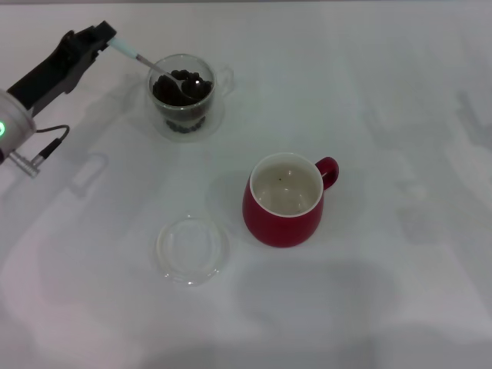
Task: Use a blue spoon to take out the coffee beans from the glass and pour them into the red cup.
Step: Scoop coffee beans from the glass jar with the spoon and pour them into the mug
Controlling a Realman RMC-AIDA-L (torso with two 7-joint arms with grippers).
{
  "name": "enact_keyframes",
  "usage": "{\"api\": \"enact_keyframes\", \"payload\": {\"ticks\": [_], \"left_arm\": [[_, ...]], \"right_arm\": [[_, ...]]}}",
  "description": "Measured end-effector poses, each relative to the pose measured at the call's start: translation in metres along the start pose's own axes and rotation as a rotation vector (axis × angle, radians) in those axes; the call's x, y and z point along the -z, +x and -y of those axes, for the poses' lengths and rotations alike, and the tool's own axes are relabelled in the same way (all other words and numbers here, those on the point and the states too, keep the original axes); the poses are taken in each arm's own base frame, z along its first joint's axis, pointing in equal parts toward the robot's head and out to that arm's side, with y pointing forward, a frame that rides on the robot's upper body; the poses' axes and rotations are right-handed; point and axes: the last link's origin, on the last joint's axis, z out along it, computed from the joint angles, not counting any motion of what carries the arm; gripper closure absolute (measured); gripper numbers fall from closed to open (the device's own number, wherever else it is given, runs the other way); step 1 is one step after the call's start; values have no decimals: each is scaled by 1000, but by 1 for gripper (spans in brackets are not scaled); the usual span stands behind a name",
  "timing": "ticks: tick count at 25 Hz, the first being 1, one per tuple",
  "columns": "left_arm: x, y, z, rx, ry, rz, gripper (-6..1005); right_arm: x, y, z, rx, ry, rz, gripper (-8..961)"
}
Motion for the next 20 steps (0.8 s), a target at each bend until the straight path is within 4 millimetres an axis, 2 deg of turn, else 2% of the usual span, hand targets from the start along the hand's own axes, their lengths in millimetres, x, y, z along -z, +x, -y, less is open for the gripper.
{"api": "enact_keyframes", "payload": {"ticks": [8,20], "left_arm": [[24,1,9,81,-23,-86,876],[53,-2,6,162,-126,-151,877]], "right_arm": [[-2,0,-4,-5,-18,5,212],[-4,0,-7,-10,-31,10,213]]}}
